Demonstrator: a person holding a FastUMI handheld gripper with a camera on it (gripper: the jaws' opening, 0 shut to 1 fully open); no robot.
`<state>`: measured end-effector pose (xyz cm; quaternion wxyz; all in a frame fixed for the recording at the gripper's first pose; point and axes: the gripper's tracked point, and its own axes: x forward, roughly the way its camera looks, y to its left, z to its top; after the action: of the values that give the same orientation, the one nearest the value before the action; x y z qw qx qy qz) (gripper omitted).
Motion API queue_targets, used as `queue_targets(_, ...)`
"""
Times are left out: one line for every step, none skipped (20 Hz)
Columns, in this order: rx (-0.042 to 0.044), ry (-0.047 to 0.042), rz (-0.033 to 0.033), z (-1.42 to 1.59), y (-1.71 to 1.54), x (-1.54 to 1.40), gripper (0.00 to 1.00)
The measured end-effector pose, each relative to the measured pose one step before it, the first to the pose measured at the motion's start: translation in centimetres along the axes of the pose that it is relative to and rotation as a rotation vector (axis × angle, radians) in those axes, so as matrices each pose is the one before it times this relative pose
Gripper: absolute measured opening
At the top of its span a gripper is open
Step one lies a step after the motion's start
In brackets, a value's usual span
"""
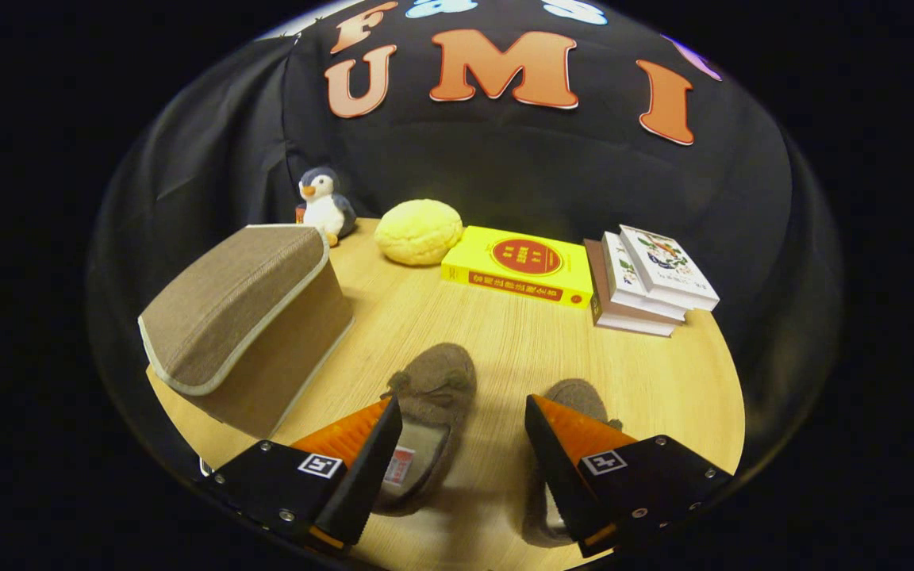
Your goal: Open the storage box then place both shoes into the box .Put the left shoe in first, then the right shoe, with the right side of both shoes facing outward in a uniform manner.
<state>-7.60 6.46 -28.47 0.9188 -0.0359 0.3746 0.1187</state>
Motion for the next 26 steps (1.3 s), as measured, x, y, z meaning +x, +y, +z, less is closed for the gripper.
queue_targets(-0.00523,0.00956,0.00564,-0.3,0.176,0.285,0.94)
queue_targets(-0.0061,0.00588,0.00439,-0.166,0.085,0.245,0.94)
queue_targets(-0.00682,0.00726,0.00458,-0.195,0.159,0.042,0.94)
queue_targets(-0.00282,-0.00236,0.01198,0.184,0.339,-0.032,0.94)
queue_targets(-0.0015,-0.00724,0.01134,0.207,0.416,-0.05,0.94)
queue_targets(-0.00437,-0.00264,0.01869,0.219,0.57,-0.037,0.94)
queue_targets(-0.00225,-0.00272,0.02203,0.193,0.694,0.144,0.94)
queue_targets(-0.00003,-0.00134,0.02667,0.287,0.927,0.146,0.94)
queue_targets(0.0022,-0.00002,0.02985,0.205,0.902,0.055,0.94)
queue_targets(0.00236,0.00165,0.03087,0.21,1.059,0.1,0.93)
queue_targets(0.00132,0.00201,0.03189,0.088,1.028,0.27,0.94)
queue_targets(0.00217,0.00218,0.03094,0.164,0.944,0.308,0.94)
queue_targets(0.00739,0.00308,0.03863,0.112,1.16,0.158,0.94)
queue_targets(0.01557,0.00642,0.04935,0.171,1.201,0.158,0.94)
queue_targets(0.02743,0.00985,0.05789,-0.13,1.379,0.309,0.93)
queue_targets(0.03452,0.01972,0.06001,-0.13,1.416,0.22,0.93)
queue_targets(0.03713,0.02398,0.05714,-0.199,1.227,0.286,0.92)
queue_targets(0.03068,0.0245,0.0416,-0.18,0.8,0.392,0.92)
queue_targets(0.02031,0.02036,0.02911,-0.182,0.328,0.425,0.91)
queue_targets(0.02238,0.01328,0.04372,0.024,0.674,0.312,0.9)
queue_targets(0.03739,0.01038,0.05658,-0.009,1.141,0.277,0.9)
queue_targets(0.05282,0.00749,0.06625,0.01,1.207,0.352,0.9)
queue_targets(0.05693,0.00479,0.06535,0.023,1.119,0.227,0.91)
queue_targets(0.05583,-0.00099,0.04711,0.259,0.612,0.414,0.91)
queue_targets(0.03897,0.01488,0.02783,-0.246,-0.161,0.235,0.91)
queue_targets(0.03361,0.01315,0.02545,-0.278,0.001,0.369,0.9)
